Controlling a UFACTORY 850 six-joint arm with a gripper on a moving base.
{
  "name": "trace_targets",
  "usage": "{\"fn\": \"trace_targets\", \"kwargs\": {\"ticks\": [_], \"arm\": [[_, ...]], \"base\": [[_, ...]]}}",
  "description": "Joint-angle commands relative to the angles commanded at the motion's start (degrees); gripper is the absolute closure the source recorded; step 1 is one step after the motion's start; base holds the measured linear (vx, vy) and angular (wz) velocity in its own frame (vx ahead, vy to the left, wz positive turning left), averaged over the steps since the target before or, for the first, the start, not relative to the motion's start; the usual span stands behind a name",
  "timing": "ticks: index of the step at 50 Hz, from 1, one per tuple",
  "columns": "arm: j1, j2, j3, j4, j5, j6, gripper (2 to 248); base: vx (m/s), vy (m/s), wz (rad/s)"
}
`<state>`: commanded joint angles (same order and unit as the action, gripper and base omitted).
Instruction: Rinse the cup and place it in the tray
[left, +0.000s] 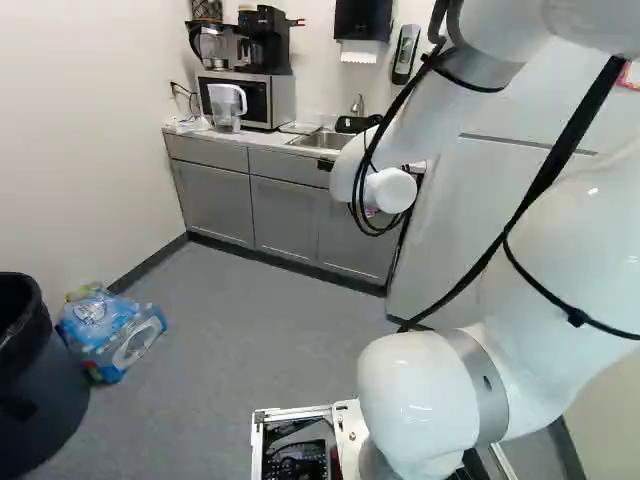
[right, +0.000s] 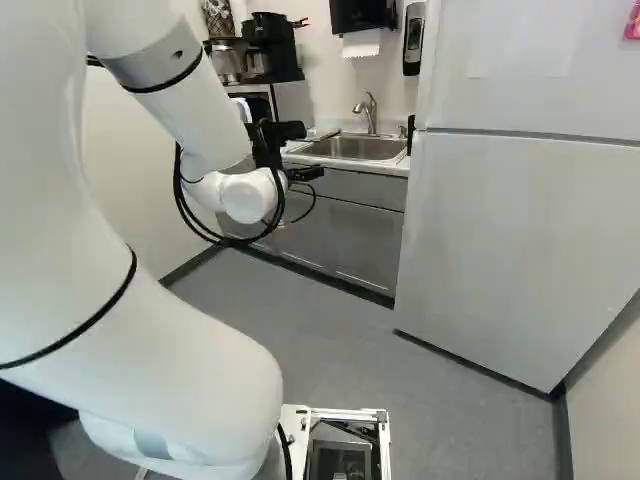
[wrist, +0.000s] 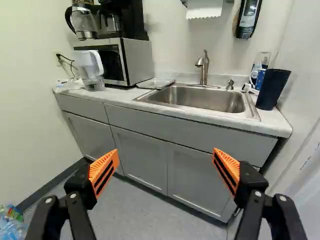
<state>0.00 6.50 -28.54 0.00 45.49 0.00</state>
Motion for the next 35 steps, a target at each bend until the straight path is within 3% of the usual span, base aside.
{"fn": "trace_targets", "kwargs": {"ticks": [35], "arm": [[0.0,0.0,-4.6,0.0,-5.3,0.0,3]], "base": [[0.000,0.000,0.000]]}}
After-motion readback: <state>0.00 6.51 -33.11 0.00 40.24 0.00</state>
